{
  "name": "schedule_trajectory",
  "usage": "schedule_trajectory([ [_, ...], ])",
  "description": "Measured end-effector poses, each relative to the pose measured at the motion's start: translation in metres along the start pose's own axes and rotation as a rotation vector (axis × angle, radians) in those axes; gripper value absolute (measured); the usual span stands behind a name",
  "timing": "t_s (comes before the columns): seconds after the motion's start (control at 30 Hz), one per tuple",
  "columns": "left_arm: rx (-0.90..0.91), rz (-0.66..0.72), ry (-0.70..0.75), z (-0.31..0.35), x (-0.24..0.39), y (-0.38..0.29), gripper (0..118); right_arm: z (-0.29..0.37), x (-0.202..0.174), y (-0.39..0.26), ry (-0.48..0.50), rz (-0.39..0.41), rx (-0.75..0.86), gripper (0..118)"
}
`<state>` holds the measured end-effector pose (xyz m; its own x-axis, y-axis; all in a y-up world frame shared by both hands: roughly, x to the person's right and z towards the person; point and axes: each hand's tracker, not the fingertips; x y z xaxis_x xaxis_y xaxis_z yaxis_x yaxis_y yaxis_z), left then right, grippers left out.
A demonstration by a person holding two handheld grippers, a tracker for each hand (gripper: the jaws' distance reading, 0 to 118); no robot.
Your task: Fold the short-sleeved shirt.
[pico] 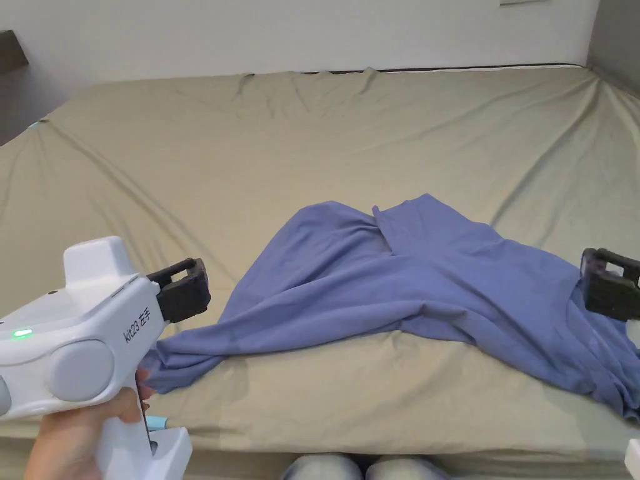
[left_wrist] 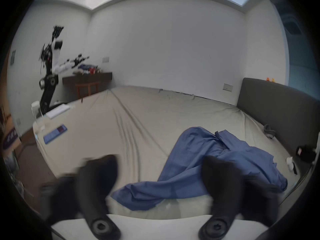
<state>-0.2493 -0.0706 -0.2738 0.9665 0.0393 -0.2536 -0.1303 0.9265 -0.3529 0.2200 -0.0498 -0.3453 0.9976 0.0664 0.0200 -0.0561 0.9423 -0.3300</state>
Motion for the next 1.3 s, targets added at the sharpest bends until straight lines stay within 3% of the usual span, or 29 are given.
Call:
schedule_trajectory([
  [0.03,0.007,-0.013,0.016,0.004,0.002,0.003,20,-0.003,-0.004,0.005,0.027,0.025,0.012,0],
  [0.07,-0.03,-0.014,0.022,0.002,0.001,0.006,0,-0.008,-0.008,0.007,0.058,0.024,0.01,0],
  [0.17,-0.217,0.075,-0.03,-0.005,-0.008,0.01,0,-0.011,-0.031,-0.001,0.144,0.006,-0.033,0],
  [0.23,-0.162,0.142,-0.033,-0.007,-0.01,-0.001,0,-0.019,-0.037,0.0,0.156,0.003,-0.004,0],
  [0.33,-0.202,0.064,-0.005,-0.017,-0.011,-0.006,0,-0.034,-0.049,-0.007,0.198,0.013,-0.03,0],
  [0.37,-0.234,0.038,0.006,-0.026,-0.011,-0.01,9,-0.041,-0.052,-0.01,0.224,0.013,-0.04,0],
  [0.4,-0.255,0.009,0.024,-0.034,-0.011,-0.015,32,-0.048,-0.054,-0.014,0.24,0.004,-0.055,0],
  [0.43,-0.272,-0.004,0.042,-0.041,-0.012,-0.016,81,-0.054,-0.056,-0.017,0.253,-0.004,-0.067,0],
  [0.47,-0.308,-0.027,0.066,-0.052,-0.013,-0.021,113,-0.062,-0.057,-0.021,0.268,-0.016,-0.077,0],
  [0.67,-0.472,-0.021,0.158,-0.113,-0.023,-0.038,108,-0.104,-0.067,-0.04,0.28,-0.032,-0.141,0],
  [0.87,-0.492,-0.021,0.134,-0.118,-0.025,-0.051,106,-0.115,-0.059,-0.021,0.303,-0.051,-0.172,0],
  [0.9,-0.488,-0.013,0.122,-0.118,-0.024,-0.051,99,-0.112,-0.06,-0.014,0.302,-0.052,-0.174,0],
  [1.03,-0.501,0.099,0.013,-0.114,-0.024,-0.047,14,-0.11,-0.058,-0.009,0.301,-0.049,-0.173,0],
  [1.07,-0.502,0.103,-0.006,-0.111,-0.022,-0.045,9,-0.11,-0.057,-0.009,0.307,-0.054,-0.172,0],
  [1.17,-0.496,0.0,-0.065,-0.108,-0.014,-0.046,9,-0.108,-0.053,-0.008,0.31,-0.06,-0.172,0],
  [1.2,-0.508,-0.025,-0.065,-0.11,-0.011,-0.048,9,-0.11,-0.052,-0.007,0.307,-0.058,-0.178,5],
  [1.23,-0.527,-0.029,-0.058,-0.114,-0.008,-0.054,9,-0.114,-0.052,-0.007,0.296,-0.058,-0.185,29],
  [1.3,-0.506,-0.019,-0.033,-0.117,-0.002,-0.067,9,-0.125,-0.051,-0.001,0.277,-0.061,-0.232,90],
])
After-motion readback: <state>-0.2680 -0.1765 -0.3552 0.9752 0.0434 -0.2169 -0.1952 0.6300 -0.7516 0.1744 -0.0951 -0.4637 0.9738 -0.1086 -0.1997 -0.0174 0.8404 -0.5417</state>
